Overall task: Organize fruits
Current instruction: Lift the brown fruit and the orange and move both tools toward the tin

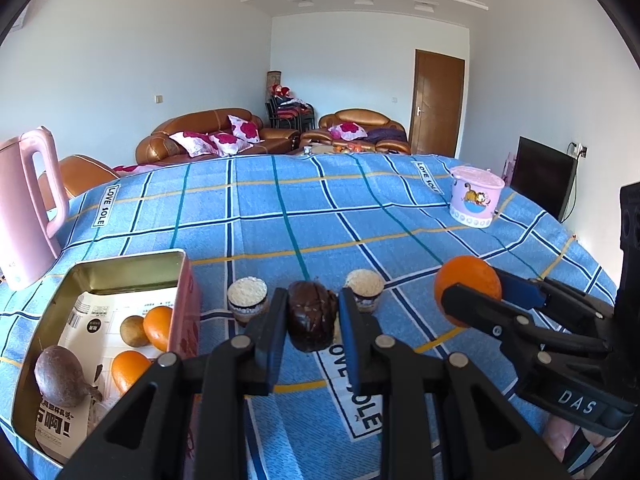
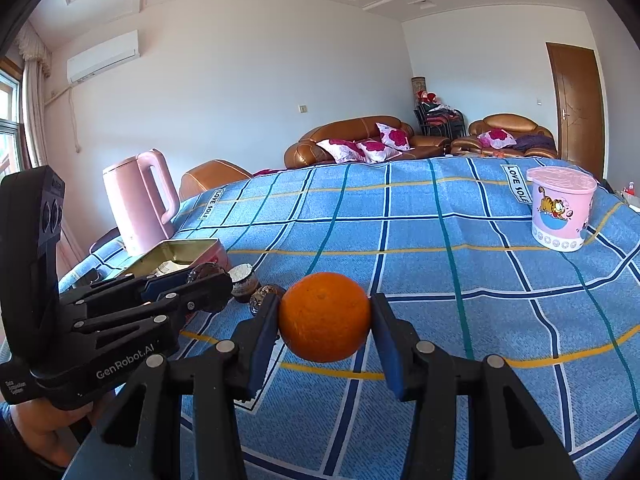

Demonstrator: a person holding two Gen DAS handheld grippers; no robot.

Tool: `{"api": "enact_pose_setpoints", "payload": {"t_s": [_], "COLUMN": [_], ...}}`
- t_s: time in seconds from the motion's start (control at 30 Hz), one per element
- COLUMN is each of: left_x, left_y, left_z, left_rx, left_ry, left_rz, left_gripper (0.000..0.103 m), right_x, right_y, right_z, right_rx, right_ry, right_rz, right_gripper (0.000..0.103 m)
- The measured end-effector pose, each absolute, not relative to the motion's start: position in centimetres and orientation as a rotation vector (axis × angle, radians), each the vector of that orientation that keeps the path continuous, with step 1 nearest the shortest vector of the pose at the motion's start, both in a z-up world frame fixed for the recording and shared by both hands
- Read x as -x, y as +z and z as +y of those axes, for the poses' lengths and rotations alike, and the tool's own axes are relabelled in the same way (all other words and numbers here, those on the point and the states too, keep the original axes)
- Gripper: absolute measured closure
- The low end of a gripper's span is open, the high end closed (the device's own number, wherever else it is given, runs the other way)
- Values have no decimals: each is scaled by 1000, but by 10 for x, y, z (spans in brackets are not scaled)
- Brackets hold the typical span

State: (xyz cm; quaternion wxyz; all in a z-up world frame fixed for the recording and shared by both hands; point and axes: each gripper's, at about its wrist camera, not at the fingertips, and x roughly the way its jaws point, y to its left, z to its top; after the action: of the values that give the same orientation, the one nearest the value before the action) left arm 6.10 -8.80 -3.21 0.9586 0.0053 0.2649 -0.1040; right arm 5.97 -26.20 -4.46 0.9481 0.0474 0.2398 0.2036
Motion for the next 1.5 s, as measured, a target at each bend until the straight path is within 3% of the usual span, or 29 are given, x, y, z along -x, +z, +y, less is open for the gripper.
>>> {"api": "enact_pose_setpoints", "payload": {"t_s": [1.5], "left_x": [-23], "left_y": [-14], "left_z": [-84], "left_rx": [-21], "left_ry": [-157], "left_rz": [311], "left_gripper": [77], "right_x": [-30], "right_y": [-35], "right_z": [-271], "right_rx": [-95], "right_ry": [442], "right_rz": [294], "right_gripper": [55]}}
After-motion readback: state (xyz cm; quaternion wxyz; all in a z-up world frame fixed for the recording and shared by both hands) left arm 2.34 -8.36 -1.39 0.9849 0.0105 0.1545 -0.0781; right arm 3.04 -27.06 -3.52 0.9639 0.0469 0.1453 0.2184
